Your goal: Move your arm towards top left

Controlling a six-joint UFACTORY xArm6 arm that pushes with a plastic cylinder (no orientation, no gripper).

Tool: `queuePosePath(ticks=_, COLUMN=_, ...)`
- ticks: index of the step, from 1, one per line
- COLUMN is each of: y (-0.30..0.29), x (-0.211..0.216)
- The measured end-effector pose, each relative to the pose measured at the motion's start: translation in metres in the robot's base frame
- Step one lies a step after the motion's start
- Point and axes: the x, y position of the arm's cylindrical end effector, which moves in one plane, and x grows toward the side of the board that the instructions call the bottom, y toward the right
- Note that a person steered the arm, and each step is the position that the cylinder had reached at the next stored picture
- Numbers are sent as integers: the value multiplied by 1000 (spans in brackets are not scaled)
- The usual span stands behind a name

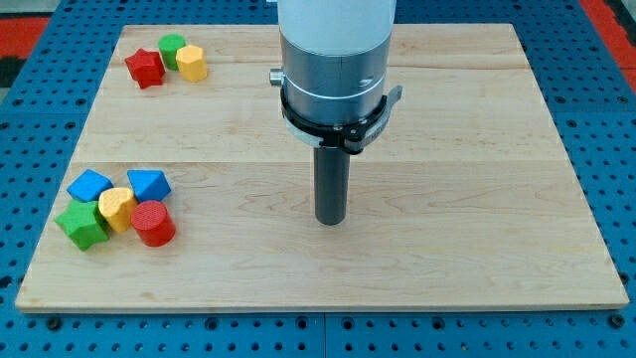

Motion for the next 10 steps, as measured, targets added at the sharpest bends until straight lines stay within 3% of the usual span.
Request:
queuePosePath(ticks=2, y=0, x=-2)
queuePosePath(ticks=3, y=-21, x=-53)
queuePosePath(ticks=5, y=-121, x=-75)
queuePosePath(ticks=8, y=-313, x=-141)
queuePosePath(ticks=10, y=-312, x=-176)
